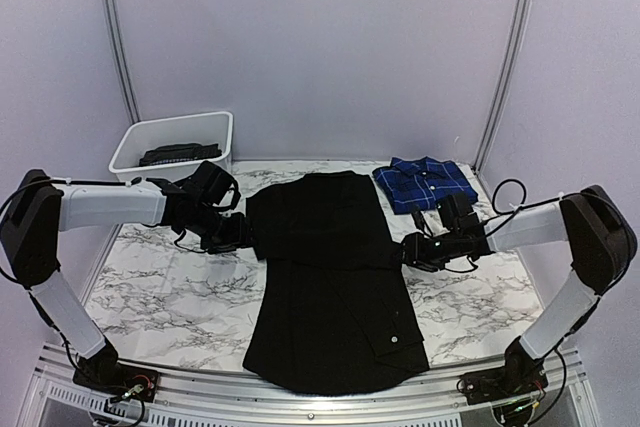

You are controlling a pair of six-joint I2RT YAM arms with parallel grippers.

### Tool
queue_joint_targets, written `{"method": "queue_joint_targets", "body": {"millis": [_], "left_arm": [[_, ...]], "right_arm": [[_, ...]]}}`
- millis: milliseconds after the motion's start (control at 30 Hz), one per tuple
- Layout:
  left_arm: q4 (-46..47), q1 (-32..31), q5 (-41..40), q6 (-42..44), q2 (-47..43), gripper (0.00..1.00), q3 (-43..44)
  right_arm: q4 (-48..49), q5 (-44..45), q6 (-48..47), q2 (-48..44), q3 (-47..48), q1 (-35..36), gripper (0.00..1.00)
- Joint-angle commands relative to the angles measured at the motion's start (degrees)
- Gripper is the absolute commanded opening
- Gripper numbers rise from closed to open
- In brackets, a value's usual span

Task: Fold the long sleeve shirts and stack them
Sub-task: Fold the 1/3-folded shirt at the center of the board.

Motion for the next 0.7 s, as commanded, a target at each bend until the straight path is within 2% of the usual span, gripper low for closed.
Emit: {"method": "queue_joint_targets", "body": {"millis": [0,133,367,500,667], "left_arm": [[0.8,0.0,0.6,-0.2,0.7,0.64,1.2],[0.8,0.0,0.8,-0.2,0.8,0.64,1.3],[0.8,0.0,1.0,-0.2,0.8,0.63,1.7],[0.8,0.0,1.2,-0.3,1.1,0.63,1.7],[0.8,0.0,1.4,-0.4,1.3,0.63,1.9]], "right_arm": [[9.6,-4.9,4.2,2.8,-1.2,-1.8,0.54],[14.6,-7.8,6.2,5.8,-2.3,-3.3,0.51],[17.2,-9.9,8.5,4.9,-1.5,-3.3,0.29],[18.4,-11.1,9.7,3.4,-1.5,-3.3,0.20],[19.0,-11.6,10.0,4.0,-1.8,-3.2,0.23]]}}
